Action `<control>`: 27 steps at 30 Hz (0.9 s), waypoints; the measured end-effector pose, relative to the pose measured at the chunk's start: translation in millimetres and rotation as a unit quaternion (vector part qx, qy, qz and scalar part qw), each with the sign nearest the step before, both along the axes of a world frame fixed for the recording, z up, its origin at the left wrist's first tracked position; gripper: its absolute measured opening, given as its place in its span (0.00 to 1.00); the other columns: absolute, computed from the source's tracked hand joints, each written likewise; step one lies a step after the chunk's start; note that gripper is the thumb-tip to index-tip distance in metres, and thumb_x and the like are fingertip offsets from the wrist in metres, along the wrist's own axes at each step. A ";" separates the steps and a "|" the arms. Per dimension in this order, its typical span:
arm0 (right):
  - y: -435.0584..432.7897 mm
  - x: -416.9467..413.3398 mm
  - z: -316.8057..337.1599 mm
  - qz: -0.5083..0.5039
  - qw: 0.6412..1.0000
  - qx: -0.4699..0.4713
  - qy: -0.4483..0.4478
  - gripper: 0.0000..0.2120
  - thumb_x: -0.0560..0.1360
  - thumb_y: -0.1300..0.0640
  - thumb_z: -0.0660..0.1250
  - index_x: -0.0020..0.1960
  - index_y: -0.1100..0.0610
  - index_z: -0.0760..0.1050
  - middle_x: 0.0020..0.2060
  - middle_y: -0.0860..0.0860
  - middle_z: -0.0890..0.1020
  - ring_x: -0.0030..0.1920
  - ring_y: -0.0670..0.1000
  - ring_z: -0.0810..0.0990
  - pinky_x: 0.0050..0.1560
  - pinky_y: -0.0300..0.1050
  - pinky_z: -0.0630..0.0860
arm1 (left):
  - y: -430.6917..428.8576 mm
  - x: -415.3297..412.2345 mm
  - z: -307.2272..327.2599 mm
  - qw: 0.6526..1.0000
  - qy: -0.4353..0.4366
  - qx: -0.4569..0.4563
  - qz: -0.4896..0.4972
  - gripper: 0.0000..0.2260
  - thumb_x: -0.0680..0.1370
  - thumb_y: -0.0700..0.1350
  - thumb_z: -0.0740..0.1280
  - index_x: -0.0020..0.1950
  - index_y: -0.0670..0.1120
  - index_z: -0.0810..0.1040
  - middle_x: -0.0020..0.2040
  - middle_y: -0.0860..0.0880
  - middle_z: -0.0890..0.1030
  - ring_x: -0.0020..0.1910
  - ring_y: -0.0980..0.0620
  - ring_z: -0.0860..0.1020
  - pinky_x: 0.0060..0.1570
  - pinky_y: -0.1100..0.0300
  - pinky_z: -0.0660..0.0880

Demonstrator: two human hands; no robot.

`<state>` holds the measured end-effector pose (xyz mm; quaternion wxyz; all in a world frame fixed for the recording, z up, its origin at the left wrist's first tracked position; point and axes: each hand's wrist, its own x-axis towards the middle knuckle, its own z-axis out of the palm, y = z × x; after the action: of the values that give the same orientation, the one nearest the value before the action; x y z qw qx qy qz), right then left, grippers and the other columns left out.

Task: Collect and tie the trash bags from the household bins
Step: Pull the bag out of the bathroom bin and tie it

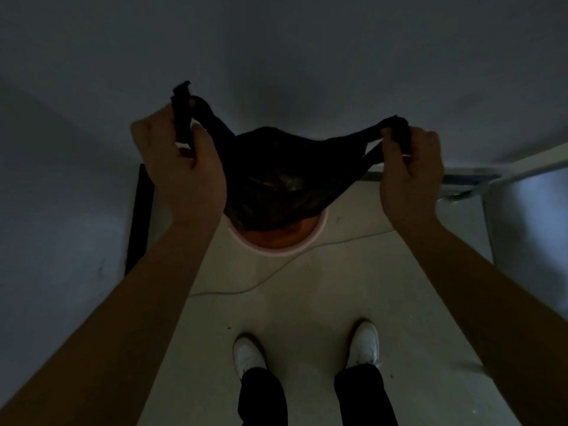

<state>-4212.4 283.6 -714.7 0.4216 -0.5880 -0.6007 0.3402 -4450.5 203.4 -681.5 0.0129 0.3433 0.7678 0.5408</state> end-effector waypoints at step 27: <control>-123.7 264.7 36.9 -0.207 0.976 -0.063 0.012 0.07 0.83 0.52 0.60 0.54 0.56 0.70 0.37 0.47 0.79 0.30 0.44 0.79 0.32 0.36 0.75 | -50.3 252.6 -31.2 0.894 0.049 -0.186 -0.406 0.35 0.78 0.44 0.65 0.81 0.42 0.52 0.73 0.33 0.66 0.66 0.37 0.71 0.61 0.56 0.69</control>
<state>-3947.7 159.9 -677.8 0.4522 -0.7208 -0.4385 0.2893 -4197.9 153.1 -712.7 0.2574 0.6420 0.6480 0.3188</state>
